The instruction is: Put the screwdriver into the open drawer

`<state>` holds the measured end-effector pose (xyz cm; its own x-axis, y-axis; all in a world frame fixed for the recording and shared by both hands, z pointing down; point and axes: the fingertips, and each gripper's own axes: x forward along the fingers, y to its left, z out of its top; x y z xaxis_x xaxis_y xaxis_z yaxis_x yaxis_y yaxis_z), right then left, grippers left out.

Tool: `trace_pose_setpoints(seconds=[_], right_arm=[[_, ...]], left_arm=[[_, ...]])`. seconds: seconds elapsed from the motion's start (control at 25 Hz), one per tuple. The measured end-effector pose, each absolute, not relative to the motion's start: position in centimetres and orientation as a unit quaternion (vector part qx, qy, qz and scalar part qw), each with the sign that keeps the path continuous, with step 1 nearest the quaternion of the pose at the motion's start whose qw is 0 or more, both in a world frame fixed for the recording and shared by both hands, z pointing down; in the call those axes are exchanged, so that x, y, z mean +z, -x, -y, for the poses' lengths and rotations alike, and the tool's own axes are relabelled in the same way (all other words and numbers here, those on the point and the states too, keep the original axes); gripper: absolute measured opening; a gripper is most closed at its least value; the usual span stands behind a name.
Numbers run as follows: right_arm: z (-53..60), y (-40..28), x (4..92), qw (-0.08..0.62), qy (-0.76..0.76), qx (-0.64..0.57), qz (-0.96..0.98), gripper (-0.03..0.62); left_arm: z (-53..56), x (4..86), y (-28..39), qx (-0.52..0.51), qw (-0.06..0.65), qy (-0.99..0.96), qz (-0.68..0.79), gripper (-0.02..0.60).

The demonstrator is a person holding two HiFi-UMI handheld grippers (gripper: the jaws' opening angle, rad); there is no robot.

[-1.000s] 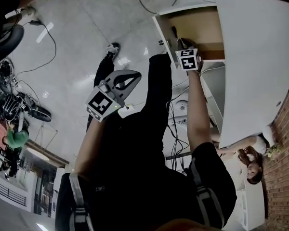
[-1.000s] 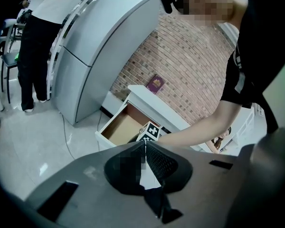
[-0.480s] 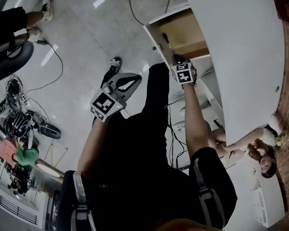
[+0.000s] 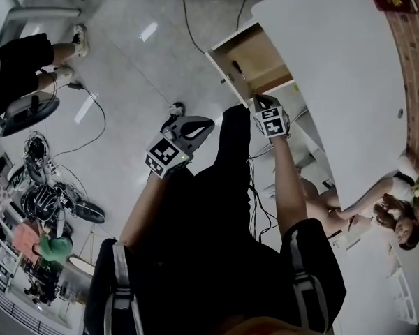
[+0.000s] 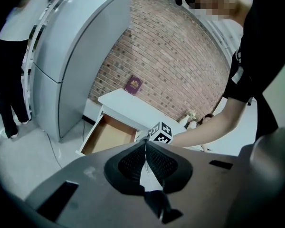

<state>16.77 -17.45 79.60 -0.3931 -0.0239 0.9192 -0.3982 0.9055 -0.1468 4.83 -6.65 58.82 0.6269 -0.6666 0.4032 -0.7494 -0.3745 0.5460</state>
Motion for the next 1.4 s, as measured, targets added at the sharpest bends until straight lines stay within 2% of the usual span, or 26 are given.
trace_pose_setpoints(seconds=[0.4, 1.04, 1.4], right_arm=[[14.0, -17.7, 74.3, 0.492, -0.147, 0.19, 0.837, 0.057], [13.5, -15.9, 62.0, 0.38, -0.226, 0.141, 0.886, 0.057], [11.1, -16.0, 58.6, 0.341, -0.26, 0.129, 0.894, 0.057]], left_arm=[[7.3, 56.0, -4.5, 0.087, 0.317, -0.852, 0.408, 0.017], [8.2, 52.6, -5.8, 0.127, 0.258, -0.892, 0.349, 0.018], [7.8, 51.5, -6.5, 0.136, 0.238, -0.905, 0.326, 0.017]])
